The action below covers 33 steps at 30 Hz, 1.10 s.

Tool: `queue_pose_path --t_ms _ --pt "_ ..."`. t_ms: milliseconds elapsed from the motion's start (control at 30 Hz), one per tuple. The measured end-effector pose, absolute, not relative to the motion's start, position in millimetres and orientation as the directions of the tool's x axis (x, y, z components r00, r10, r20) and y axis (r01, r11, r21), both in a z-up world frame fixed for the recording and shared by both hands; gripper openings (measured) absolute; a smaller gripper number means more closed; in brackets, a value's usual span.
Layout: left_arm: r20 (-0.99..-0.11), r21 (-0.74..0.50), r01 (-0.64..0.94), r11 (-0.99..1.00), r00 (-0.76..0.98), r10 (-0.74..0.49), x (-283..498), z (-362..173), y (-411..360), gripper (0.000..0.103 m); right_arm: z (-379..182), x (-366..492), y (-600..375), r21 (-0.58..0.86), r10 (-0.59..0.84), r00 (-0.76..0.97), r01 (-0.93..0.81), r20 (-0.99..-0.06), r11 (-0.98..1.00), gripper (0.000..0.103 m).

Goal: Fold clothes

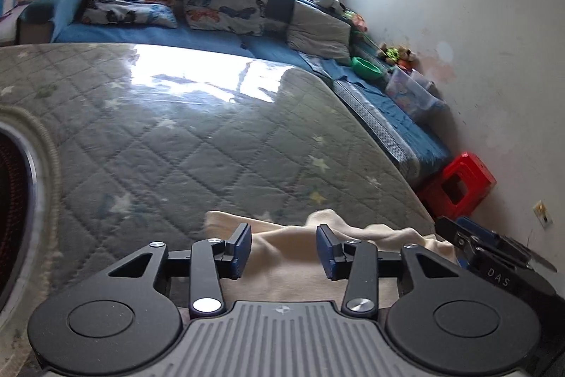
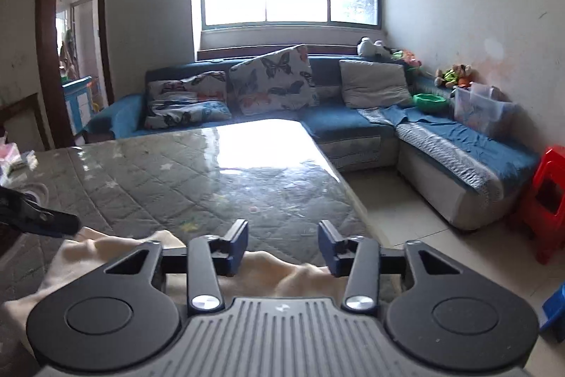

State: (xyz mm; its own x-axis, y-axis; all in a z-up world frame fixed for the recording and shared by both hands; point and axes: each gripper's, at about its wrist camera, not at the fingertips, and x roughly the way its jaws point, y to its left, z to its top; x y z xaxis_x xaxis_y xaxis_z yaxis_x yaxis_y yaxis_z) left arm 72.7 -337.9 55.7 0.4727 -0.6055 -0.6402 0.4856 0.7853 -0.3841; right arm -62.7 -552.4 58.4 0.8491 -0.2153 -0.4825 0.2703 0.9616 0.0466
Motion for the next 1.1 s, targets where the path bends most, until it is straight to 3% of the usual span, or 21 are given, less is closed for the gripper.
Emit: queue_pose_path --t_ms 400,900,1100 --pt "-0.689 -0.294 0.534 0.793 0.456 -0.563 79 31 -377 0.048 25 -41 -543 -0.010 -0.169 0.786 0.203 -0.595 0.979 0.053" --pt "-0.624 -0.195 0.574 0.795 0.553 -0.552 12 48 -335 0.083 40 -118 -495 0.017 -0.060 0.833 0.083 -0.550 0.996 0.076" --pt "-0.636 -0.166 0.548 0.820 0.576 -0.514 -10 34 -314 0.083 27 -136 -482 -0.018 -0.096 0.822 0.104 -0.562 0.994 0.077"
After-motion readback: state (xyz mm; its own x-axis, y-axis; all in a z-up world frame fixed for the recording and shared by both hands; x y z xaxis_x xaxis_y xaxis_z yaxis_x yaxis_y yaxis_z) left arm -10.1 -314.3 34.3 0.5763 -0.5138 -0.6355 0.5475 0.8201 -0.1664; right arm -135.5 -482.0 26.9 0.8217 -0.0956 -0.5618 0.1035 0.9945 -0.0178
